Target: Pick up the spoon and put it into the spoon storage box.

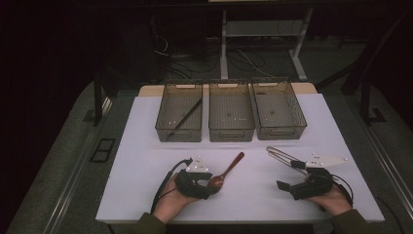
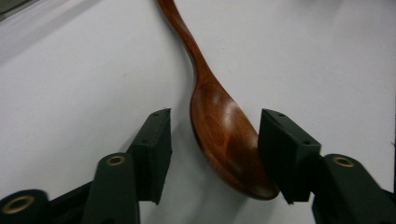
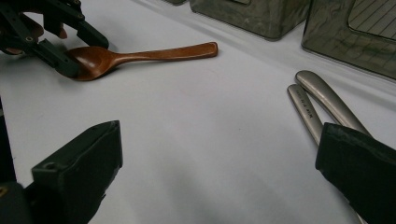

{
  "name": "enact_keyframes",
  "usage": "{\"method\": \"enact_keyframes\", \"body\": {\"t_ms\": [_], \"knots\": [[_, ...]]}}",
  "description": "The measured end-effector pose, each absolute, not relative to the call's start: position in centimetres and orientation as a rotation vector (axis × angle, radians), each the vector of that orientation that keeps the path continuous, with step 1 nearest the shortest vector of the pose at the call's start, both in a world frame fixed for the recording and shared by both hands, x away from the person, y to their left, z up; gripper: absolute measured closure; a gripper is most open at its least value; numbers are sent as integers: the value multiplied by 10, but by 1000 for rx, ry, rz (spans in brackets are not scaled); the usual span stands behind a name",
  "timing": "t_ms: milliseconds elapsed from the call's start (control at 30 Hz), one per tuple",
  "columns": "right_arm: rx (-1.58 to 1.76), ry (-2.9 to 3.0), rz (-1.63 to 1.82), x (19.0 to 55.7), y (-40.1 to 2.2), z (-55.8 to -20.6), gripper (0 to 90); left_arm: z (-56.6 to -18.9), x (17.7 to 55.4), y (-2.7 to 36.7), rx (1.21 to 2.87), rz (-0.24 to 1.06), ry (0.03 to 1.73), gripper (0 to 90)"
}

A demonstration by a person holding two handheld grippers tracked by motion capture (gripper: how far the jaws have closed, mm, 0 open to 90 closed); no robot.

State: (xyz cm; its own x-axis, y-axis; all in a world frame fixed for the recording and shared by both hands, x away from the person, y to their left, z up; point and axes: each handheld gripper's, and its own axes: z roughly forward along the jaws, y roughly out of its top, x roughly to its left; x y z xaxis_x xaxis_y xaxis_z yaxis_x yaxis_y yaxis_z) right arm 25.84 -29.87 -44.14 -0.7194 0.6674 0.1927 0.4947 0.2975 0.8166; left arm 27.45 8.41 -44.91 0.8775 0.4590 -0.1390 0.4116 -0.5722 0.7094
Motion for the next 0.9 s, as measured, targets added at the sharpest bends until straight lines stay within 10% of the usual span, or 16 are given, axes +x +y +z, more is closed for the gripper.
{"method": "enact_keyframes", "body": {"t_ms": [900], "knots": [[1078, 2377, 1393, 258, -299, -441, 0, -447, 271, 75, 2275, 56, 624, 746]]}}
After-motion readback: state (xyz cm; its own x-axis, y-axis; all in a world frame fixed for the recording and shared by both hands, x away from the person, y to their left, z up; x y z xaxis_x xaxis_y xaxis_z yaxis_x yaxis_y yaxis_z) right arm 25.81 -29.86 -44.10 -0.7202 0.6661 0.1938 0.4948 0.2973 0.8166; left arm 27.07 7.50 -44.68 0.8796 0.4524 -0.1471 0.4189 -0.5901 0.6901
